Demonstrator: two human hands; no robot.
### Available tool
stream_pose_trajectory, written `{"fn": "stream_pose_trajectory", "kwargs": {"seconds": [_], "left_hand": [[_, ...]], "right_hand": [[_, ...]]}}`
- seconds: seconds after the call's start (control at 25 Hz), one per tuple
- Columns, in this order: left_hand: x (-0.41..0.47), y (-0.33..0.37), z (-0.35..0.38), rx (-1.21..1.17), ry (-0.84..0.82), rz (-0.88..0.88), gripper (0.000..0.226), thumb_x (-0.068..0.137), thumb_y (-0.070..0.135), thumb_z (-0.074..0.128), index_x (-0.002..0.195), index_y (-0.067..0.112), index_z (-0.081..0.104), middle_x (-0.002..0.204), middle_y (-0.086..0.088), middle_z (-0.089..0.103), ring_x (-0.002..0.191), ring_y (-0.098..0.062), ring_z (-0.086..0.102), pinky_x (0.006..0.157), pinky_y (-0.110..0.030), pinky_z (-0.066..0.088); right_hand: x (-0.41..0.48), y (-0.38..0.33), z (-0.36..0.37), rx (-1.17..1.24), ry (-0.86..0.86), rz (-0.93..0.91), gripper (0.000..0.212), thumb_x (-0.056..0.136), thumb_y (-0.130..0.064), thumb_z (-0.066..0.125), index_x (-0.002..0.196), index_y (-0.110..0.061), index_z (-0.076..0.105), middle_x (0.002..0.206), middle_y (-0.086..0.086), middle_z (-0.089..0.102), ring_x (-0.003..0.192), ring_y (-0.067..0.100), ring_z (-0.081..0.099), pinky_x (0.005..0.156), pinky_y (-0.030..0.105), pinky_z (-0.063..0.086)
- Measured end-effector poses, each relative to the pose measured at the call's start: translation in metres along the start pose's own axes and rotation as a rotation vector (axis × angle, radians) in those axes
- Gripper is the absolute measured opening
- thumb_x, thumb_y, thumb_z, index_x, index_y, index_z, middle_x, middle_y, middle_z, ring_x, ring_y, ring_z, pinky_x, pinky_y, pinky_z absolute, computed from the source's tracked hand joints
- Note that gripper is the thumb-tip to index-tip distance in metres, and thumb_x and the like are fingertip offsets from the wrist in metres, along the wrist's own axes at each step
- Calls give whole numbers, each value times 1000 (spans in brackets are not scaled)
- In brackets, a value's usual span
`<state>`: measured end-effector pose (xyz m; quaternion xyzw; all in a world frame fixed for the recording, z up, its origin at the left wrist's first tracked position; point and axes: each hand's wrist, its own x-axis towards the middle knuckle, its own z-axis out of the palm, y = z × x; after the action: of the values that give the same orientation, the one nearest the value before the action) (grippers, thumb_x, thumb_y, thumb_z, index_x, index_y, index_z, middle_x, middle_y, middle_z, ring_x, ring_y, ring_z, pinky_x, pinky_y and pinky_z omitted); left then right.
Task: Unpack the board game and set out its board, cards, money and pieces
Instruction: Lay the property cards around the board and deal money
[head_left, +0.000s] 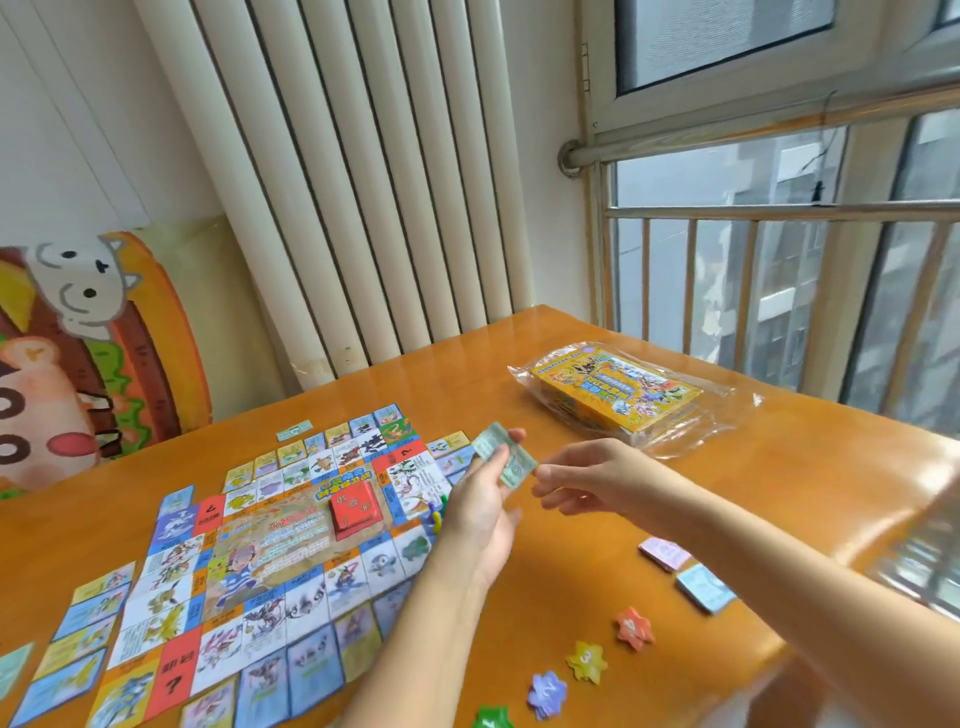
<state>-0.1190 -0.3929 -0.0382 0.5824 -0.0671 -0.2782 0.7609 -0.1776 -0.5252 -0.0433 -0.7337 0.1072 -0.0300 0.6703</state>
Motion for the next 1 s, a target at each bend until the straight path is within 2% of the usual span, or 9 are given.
{"fn": "stream_pose_trajectory", "kwargs": {"seconds": [0.08, 0.24, 0.4, 0.52, 0.6, 0.68, 0.8, 0.92, 1.0], "left_hand": [[-5, -6, 25, -9, -39, 25, 29, 100, 24, 38, 89, 24, 64, 79, 10, 68, 83, -9, 53, 72, -32, 28], [-11, -19, 51, 16, -50, 40, 27, 101, 25, 41, 99, 24, 68, 106, 0, 65, 103, -19, 49, 75, -28, 35], [-19, -25, 69, -91, -84, 31, 28, 102, 24, 40, 98, 23, 68, 96, -1, 63, 86, -17, 47, 66, -24, 38], [-24, -31, 81, -89, -98, -3, 22, 100, 21, 44, 97, 19, 65, 92, -1, 61, 79, -13, 47, 66, -24, 39], [-26, -34, 79, 76, -88, -35, 12, 98, 16, 50, 93, 17, 61, 86, 0, 58, 76, -12, 47, 66, -25, 40], [-23, -37, 66, 505, -42, 12, 6, 93, 14, 56, 97, 17, 61, 89, 1, 59, 77, -13, 51, 66, -24, 41], [-18, -44, 41, 1075, -9, 108, 23, 88, 17, 61, 111, 17, 63, 111, -2, 62, 101, -19, 60, 79, -23, 45], [-18, -48, 32, 1216, -90, 85, 26, 89, 21, 61, 115, 23, 65, 121, -2, 59, 115, -17, 55, 93, -23, 42], [-15, -51, 30, 1266, -127, 84, 25, 90, 24, 59, 114, 27, 65, 125, -2, 59, 121, -17, 50, 104, -29, 38]], "right_hand": [[-12, 1, -7, 150, 75, -18, 9, 90, -11, 62, 83, -5, 64, 77, 12, 70, 62, 11, 67, 59, 17, 53], [-37, -6, -31, 228, 158, -40, 9, 92, -10, 59, 84, -7, 61, 74, 11, 68, 64, 13, 69, 61, 19, 56], [-49, -8, -40, 244, 189, -102, 5, 88, -5, 63, 83, -7, 64, 65, 5, 66, 57, 10, 66, 60, 17, 55], [-48, -5, -46, 227, 308, -105, 9, 88, -4, 63, 81, -8, 66, 61, 0, 62, 51, 6, 57, 53, 13, 50], [-44, -2, -59, 81, 356, -72, 7, 87, -5, 66, 81, -9, 67, 61, 1, 61, 53, 8, 53, 50, 13, 46], [-39, 2, -76, -132, 353, 8, 2, 84, -6, 69, 86, -5, 69, 62, 4, 60, 54, 10, 51, 48, 15, 43], [-31, 13, -91, -371, 305, 107, 14, 83, -5, 70, 95, 2, 70, 63, 6, 58, 50, 11, 49, 43, 14, 40], [-20, 20, -87, -550, 234, 137, 15, 84, -6, 69, 98, -1, 72, 66, 4, 62, 50, 8, 51, 43, 14, 41], [-12, 22, -82, -686, 209, 121, 15, 84, -8, 67, 98, -3, 73, 70, 5, 65, 51, 8, 54, 46, 14, 43]]}}
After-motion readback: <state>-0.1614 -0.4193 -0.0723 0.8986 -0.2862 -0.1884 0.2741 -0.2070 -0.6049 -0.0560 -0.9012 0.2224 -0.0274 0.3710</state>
